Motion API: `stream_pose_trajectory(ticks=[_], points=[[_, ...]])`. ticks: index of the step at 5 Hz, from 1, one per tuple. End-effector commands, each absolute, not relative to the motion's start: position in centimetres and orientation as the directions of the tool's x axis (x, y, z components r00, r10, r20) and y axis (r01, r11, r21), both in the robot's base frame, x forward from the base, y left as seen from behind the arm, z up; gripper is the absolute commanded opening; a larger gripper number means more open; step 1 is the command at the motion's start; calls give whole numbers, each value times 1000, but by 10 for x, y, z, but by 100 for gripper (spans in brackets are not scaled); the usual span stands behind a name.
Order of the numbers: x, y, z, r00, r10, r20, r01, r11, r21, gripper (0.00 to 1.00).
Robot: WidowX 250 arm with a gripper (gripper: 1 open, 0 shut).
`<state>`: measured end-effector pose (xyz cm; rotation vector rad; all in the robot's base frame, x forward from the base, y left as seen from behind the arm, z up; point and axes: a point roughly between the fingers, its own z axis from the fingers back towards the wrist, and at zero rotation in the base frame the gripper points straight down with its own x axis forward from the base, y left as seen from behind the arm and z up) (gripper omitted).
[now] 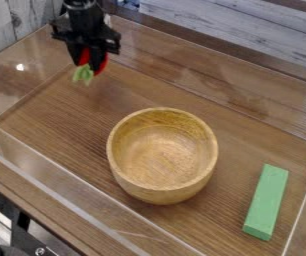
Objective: Move the red object to the left side of the table
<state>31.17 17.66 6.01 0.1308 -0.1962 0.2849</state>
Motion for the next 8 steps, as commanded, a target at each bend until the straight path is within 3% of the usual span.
stream_pose_trajectory(ticks=[1, 3, 4, 5, 6, 8], points=[[331, 194, 71, 931, 238, 276, -277, 954, 111, 0], [326, 205, 74, 919, 292, 266, -325, 942, 88, 0], [336, 209, 64, 925, 277, 260, -306, 949, 79, 0], [345, 212, 56, 930, 266, 253, -290, 955, 62, 100], [349, 217, 46, 930, 276, 243, -293, 955, 37, 100], [357, 212, 77, 953, 157, 257, -163, 987, 2, 100]])
